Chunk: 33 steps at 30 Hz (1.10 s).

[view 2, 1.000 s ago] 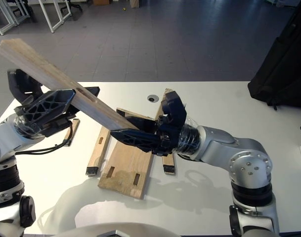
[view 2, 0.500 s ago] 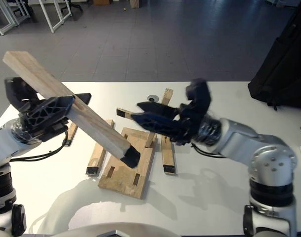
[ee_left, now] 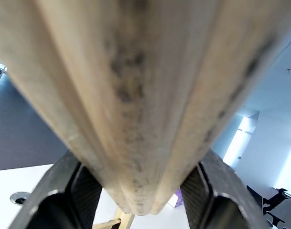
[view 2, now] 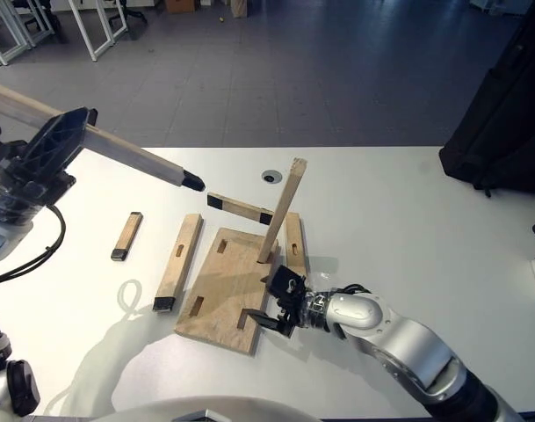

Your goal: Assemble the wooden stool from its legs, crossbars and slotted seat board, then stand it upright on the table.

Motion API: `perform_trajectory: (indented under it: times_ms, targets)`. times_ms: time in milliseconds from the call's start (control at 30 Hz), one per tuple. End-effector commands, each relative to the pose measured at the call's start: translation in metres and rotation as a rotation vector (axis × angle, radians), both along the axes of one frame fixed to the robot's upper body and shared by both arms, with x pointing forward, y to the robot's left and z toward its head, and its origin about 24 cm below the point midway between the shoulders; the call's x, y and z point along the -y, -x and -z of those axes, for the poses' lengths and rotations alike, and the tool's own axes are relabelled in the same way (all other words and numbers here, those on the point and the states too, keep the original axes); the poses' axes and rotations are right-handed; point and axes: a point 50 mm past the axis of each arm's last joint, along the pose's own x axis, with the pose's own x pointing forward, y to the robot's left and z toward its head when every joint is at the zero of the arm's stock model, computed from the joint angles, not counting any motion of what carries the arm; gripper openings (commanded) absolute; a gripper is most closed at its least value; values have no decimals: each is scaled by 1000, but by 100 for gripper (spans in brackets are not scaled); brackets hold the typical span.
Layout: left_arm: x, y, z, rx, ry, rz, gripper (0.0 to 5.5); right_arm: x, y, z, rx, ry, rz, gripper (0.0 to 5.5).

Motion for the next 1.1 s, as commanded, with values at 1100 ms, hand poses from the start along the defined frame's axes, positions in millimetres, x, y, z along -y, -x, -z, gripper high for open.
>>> perform_trajectory:
  times_ms: [1100]
  targets:
    - [13,31,39,-40,-433,257,203,65,-39,0,31,340,-185,360]
